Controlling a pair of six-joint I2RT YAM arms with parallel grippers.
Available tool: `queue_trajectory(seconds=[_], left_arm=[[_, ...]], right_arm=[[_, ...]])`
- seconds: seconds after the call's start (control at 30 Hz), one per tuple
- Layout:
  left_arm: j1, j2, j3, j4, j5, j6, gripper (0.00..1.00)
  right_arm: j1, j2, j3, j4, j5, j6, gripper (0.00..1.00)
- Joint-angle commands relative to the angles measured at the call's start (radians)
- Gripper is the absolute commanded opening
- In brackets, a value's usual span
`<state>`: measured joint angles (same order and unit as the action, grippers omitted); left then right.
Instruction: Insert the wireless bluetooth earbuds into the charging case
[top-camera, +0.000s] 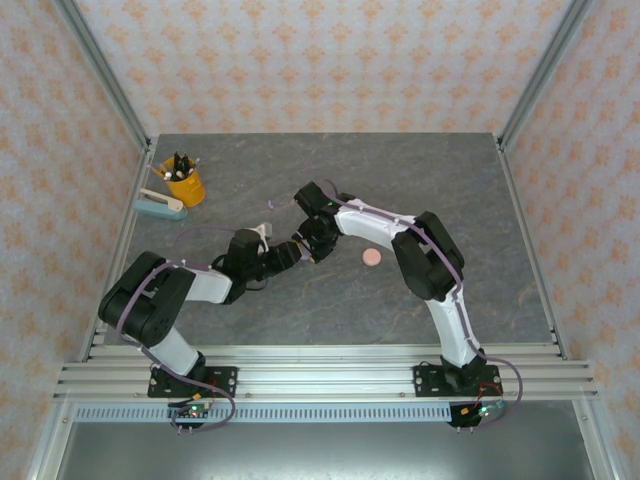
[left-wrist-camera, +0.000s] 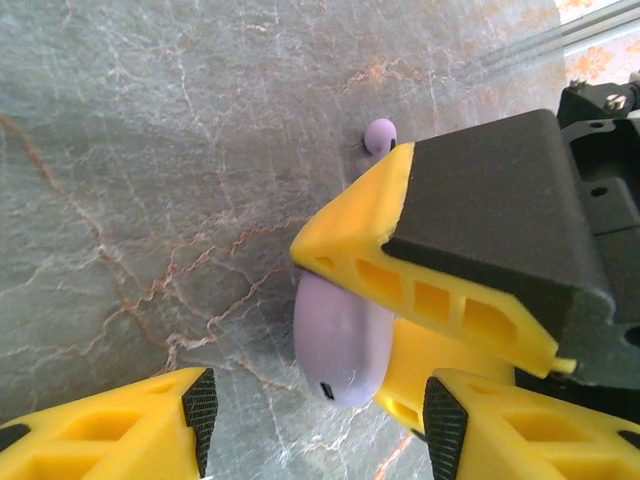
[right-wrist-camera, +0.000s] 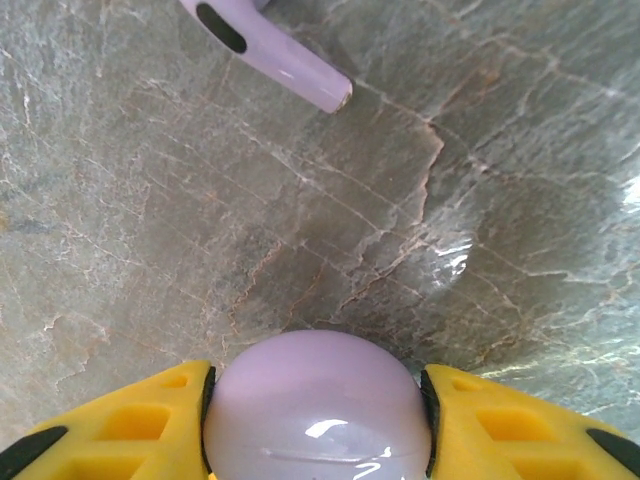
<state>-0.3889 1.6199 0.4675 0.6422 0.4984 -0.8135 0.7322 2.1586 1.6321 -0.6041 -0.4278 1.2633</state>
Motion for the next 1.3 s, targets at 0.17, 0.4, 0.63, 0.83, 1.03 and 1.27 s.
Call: queue_trajectory(seconds=[0.17,0.4,0.63,0.83,1.03,1.27], left_arm=[[-0.024,0.042,0.051,0.055,0.003,-0.003,0.56],[-0.027,0.055,0.059,0.065,-0.008,-0.009,0.52],[-0.026,0.068,0.072,0.077,-0.015,-0.015,0.46],[-0.027,0.074,0.083,0.078,-0.014,-0.015,0.42],[-0.032,0.080,0.087,0.079,-0.018,-0.015,0.38],[-0.043,0.077,0.094,0.064,-0.040,-0.013,0.50]], right_arm=[[-0.005,0.014,0.011,0.030,-0.023,0.028,0.48],[-0.005,0.003,-0.006,0.043,-0.032,0.033,0.48],[-0.005,-0.008,-0.026,0.051,-0.038,0.036,0.47],[-0.006,-0.011,-0.032,0.058,-0.043,0.039,0.47],[-0.005,-0.015,-0.033,0.062,-0.046,0.041,0.47],[-0.005,-0.022,-0.044,0.074,-0.053,0.047,0.47]])
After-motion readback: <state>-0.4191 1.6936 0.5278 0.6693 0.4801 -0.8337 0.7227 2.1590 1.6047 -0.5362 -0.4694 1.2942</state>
